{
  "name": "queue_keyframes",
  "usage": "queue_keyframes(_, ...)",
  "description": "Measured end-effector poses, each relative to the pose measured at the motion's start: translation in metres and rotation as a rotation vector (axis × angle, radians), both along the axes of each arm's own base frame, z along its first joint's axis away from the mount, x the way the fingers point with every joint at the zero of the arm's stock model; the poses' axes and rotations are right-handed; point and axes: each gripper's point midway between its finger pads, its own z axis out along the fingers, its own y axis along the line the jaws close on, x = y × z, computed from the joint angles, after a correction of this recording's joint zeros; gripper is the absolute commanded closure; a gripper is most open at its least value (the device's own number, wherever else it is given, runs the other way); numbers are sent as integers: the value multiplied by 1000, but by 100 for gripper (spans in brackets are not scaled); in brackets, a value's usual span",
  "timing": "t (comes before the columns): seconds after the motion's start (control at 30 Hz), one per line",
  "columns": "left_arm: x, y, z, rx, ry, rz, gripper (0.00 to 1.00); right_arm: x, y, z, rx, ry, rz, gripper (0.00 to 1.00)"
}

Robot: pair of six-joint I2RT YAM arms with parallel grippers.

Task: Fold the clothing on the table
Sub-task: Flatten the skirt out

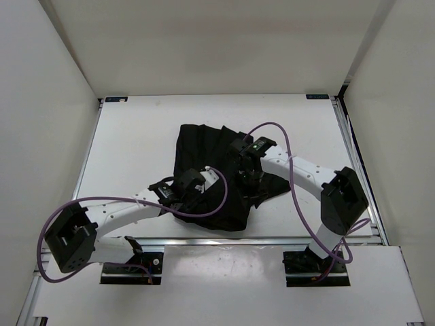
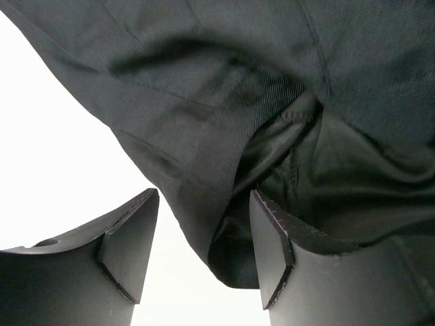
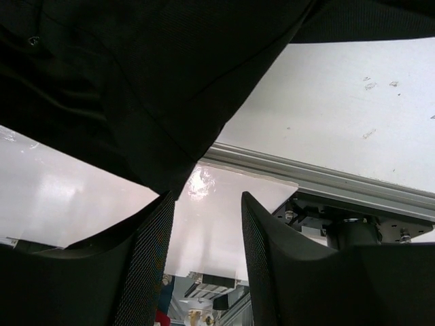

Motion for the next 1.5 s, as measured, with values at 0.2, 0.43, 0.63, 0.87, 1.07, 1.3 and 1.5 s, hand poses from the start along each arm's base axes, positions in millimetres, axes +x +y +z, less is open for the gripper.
queue_keyframes(0.2,2,2,-5,-1,-2,13,44,1,-3,1,2,-3,-13,50)
queue_keyframes(0.43,5,7,-14,20,-22,40,70,1,-3,2,3,-3,-14,51)
queue_keyframes(0.63,10,12,-19,46,-47,76,100,1,-2,3,12,1,-11,49)
queue_keyframes(0.87,37,4,21,-45,-99,190,100,1,2,10,44,11,1,43)
queue_keyframes(1.07,64,-14,81,-202,-196,279,100,17,11,23,102,-8,-41,38)
queue_keyframes(1.3,63,-20,93,-276,-189,354,100,45,45,23,102,-14,-40,38)
queue_keyframes(1.5,71,-6,112,-296,-270,477,100,29,59,9,54,32,9,38)
